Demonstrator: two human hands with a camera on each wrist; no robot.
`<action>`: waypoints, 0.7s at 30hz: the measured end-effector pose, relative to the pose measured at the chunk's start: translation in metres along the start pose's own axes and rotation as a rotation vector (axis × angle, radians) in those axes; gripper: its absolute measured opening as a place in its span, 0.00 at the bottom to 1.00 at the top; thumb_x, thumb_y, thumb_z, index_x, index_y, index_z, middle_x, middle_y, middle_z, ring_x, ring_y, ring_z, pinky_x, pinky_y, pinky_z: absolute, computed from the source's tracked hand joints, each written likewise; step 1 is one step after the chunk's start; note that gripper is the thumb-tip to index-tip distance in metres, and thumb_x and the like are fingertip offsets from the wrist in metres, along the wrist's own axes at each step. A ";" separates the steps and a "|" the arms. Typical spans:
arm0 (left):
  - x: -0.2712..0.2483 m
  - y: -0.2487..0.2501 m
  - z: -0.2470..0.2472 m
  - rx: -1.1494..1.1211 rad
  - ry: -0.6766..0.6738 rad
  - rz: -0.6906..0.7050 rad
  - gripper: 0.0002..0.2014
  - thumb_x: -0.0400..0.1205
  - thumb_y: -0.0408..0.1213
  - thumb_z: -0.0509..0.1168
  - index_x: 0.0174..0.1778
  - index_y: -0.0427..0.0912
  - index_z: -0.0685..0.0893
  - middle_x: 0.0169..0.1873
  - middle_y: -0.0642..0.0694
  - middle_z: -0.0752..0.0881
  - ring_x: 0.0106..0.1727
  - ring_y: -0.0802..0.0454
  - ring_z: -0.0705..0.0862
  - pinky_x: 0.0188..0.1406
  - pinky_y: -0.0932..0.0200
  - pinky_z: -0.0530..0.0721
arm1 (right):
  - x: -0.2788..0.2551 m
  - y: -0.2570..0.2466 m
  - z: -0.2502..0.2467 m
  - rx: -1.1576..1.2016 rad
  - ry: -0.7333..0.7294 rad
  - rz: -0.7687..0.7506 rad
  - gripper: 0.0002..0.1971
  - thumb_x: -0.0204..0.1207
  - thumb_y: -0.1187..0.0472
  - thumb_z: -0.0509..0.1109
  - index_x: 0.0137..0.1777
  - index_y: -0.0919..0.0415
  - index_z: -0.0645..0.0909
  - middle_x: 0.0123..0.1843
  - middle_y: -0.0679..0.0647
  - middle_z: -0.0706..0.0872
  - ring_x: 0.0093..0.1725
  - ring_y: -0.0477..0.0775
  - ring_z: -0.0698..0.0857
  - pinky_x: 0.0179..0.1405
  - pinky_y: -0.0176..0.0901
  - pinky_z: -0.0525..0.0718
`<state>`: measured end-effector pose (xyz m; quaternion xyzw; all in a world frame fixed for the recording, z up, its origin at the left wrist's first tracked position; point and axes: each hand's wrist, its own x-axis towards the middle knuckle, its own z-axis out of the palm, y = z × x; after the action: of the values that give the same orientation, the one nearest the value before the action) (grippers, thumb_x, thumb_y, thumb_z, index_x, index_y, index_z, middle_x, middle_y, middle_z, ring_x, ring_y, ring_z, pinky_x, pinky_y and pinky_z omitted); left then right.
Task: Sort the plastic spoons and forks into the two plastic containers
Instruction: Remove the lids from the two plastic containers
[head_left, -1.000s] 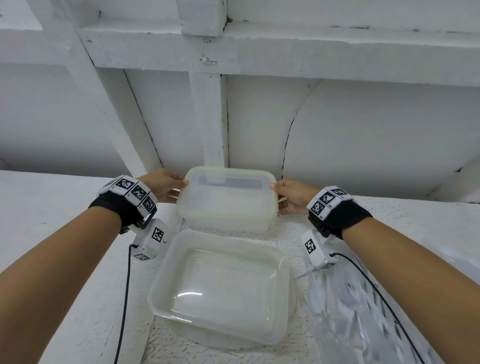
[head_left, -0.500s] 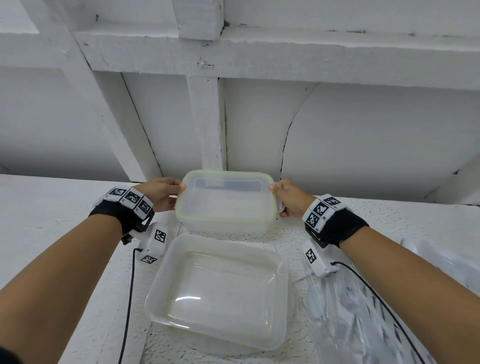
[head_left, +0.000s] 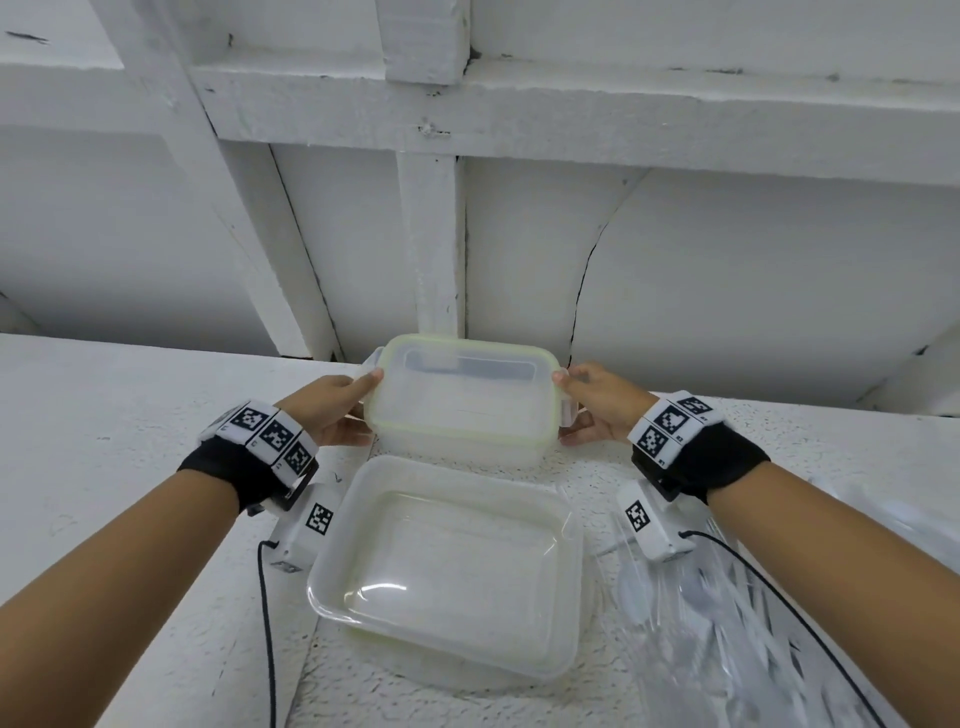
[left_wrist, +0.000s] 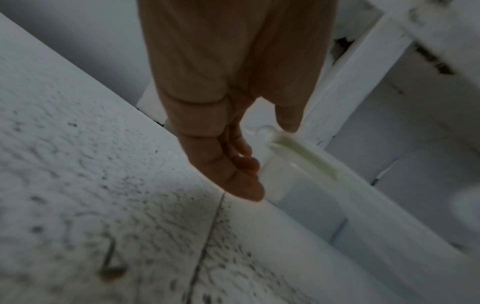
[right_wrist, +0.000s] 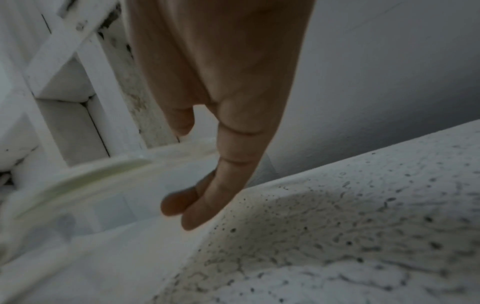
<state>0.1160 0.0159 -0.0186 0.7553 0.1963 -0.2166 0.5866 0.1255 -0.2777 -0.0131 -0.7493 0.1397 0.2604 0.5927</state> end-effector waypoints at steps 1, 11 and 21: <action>-0.004 -0.003 -0.001 0.003 -0.010 -0.027 0.18 0.83 0.49 0.60 0.51 0.34 0.79 0.37 0.39 0.83 0.34 0.47 0.83 0.28 0.61 0.88 | -0.005 0.000 -0.002 -0.012 -0.034 0.020 0.13 0.82 0.52 0.62 0.61 0.58 0.67 0.47 0.61 0.81 0.36 0.59 0.87 0.39 0.53 0.89; -0.039 -0.026 0.010 0.052 -0.163 -0.105 0.17 0.82 0.46 0.63 0.53 0.34 0.82 0.37 0.45 0.87 0.35 0.53 0.85 0.34 0.58 0.85 | -0.034 0.013 0.009 0.020 -0.158 0.060 0.13 0.84 0.59 0.60 0.61 0.69 0.72 0.41 0.64 0.82 0.34 0.58 0.91 0.32 0.50 0.90; -0.037 -0.025 0.015 -0.162 -0.183 -0.135 0.17 0.82 0.43 0.63 0.55 0.30 0.82 0.43 0.40 0.91 0.37 0.53 0.90 0.34 0.62 0.88 | -0.047 0.021 0.022 0.005 -0.182 0.089 0.15 0.84 0.56 0.60 0.60 0.68 0.68 0.46 0.65 0.83 0.34 0.57 0.91 0.21 0.42 0.84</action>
<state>0.0704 0.0054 -0.0214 0.6676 0.2092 -0.3068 0.6453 0.0712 -0.2669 -0.0076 -0.7142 0.1189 0.3531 0.5925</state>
